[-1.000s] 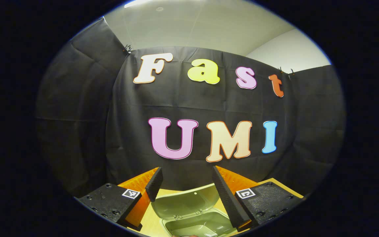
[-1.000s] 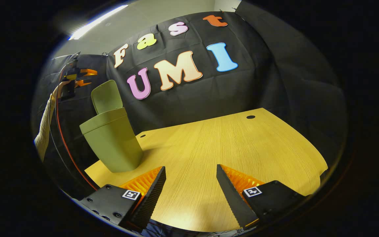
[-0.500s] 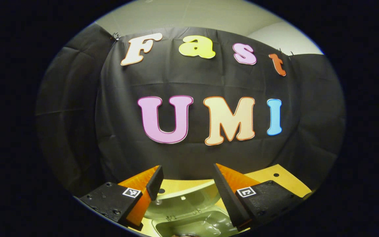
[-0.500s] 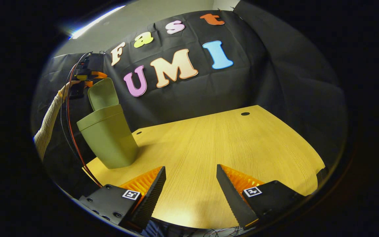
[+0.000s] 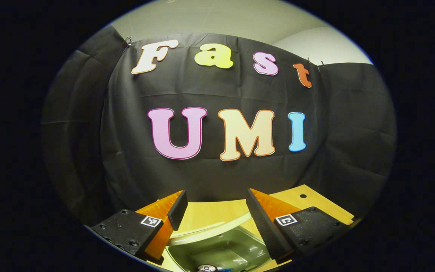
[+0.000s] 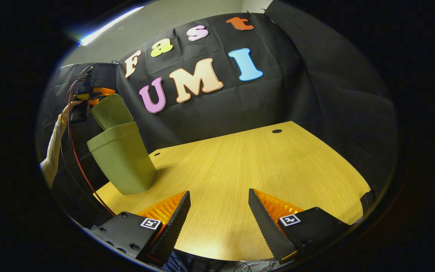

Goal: Press the lid of the desktop garbage bin to open it, pick up the crumpled paper on the desktop and throw it into the bin, then pick up the pop can on the desktop and drop it into the bin, and finally close the garbage bin lid.

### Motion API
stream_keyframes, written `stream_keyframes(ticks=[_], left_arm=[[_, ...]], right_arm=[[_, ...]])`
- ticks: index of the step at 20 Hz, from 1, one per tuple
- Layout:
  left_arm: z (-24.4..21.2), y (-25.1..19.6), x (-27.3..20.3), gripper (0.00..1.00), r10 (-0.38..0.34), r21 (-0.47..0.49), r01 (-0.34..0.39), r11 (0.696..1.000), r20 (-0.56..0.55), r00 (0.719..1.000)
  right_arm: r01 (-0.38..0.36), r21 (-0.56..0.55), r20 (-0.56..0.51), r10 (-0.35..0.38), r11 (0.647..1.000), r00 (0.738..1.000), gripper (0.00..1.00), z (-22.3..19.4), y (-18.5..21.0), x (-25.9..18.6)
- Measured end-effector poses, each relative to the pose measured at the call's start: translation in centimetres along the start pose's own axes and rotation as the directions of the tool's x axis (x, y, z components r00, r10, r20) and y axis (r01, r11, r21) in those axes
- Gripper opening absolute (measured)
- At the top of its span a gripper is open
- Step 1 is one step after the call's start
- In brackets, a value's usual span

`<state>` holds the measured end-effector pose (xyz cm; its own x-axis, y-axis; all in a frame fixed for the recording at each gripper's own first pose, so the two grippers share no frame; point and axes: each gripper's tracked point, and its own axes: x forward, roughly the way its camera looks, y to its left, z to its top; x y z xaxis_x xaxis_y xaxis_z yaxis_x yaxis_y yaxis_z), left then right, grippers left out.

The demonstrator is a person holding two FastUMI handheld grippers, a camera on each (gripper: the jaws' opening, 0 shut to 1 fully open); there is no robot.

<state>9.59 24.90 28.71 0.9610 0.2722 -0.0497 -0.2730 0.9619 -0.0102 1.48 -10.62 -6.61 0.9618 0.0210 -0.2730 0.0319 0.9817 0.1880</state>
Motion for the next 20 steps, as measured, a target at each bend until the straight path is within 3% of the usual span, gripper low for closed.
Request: stream_keyframes(ticks=[11,12,20], left_arm=[[-9.1,-5.3,-4.8,0.94,-0.09,0.131,0.091,0.987,-0.017,0.996],[-9.8,-5.4,-5.0,0.88,-0.086,0.134,0.087,0.987,-0.013,0.996],[-13.7,-5.8,-5.3,0.89,-0.057,0.077,0.058,0.995,-0.02,0.998]], right_arm=[[-0.008,-0.013,-0.007,0.008,1.0,1.0,0.98,-0.5,0.4,0.1],[-0.006,-0.011,-0.005,0.006,1.0,1.0,0.98,-0.4,0.3,0.0],[-0.011,-0.007,-0.006,0.011,1.0,1.0,0.98,-1.2,0.1,-0.2]])
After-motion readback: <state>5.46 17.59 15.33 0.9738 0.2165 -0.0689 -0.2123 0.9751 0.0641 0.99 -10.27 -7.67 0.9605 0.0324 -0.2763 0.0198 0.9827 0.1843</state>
